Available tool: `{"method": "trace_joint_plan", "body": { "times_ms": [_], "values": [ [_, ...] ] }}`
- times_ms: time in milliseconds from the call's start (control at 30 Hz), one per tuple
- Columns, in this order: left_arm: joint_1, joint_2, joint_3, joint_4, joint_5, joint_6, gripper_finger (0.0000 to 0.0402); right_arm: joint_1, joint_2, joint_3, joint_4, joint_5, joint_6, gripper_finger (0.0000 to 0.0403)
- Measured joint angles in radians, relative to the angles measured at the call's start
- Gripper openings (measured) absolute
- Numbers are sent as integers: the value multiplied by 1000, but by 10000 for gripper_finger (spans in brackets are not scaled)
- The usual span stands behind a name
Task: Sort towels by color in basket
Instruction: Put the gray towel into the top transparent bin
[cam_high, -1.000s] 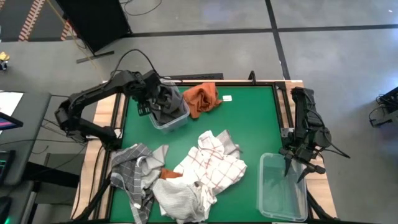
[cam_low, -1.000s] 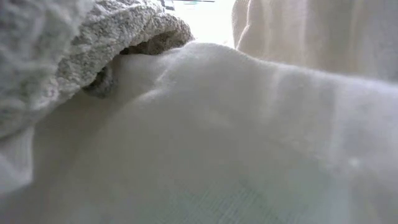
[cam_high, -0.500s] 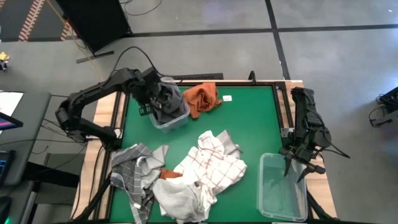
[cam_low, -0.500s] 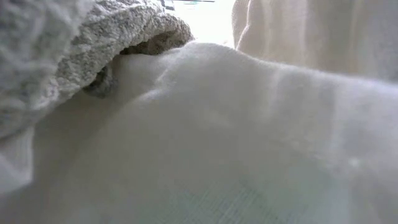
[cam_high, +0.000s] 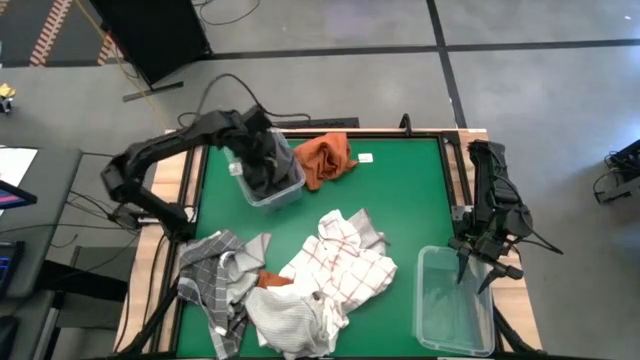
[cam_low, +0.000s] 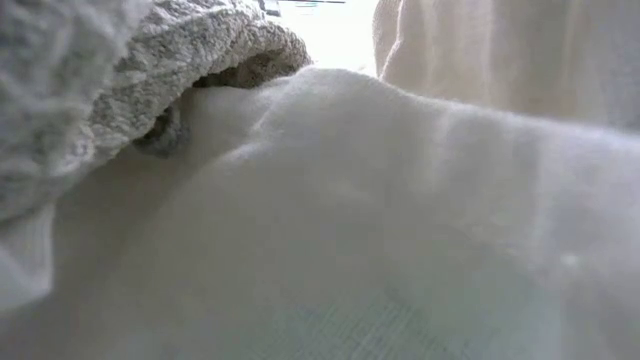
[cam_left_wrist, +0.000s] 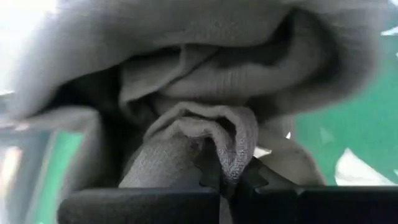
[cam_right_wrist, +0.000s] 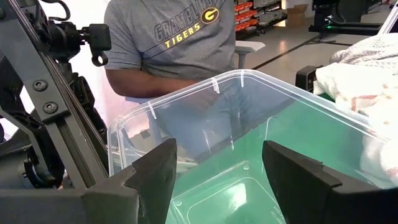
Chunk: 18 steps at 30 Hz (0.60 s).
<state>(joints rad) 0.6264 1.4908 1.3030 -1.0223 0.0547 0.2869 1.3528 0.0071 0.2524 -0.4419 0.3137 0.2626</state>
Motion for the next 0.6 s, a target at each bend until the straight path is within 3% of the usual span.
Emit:
{"method": "trace_joint_plan", "body": {
  "times_ms": [333,467,600],
  "values": [
    [-4,239,-27,32,28,-3,1,0,0,0,0,0,0,264],
    [-5,275,-26,29,29,-2,8,0,0,0,0,0,0,264],
    [-5,269,-26,26,28,7,42,0,0,0,0,0,0,264]
  ]
}}
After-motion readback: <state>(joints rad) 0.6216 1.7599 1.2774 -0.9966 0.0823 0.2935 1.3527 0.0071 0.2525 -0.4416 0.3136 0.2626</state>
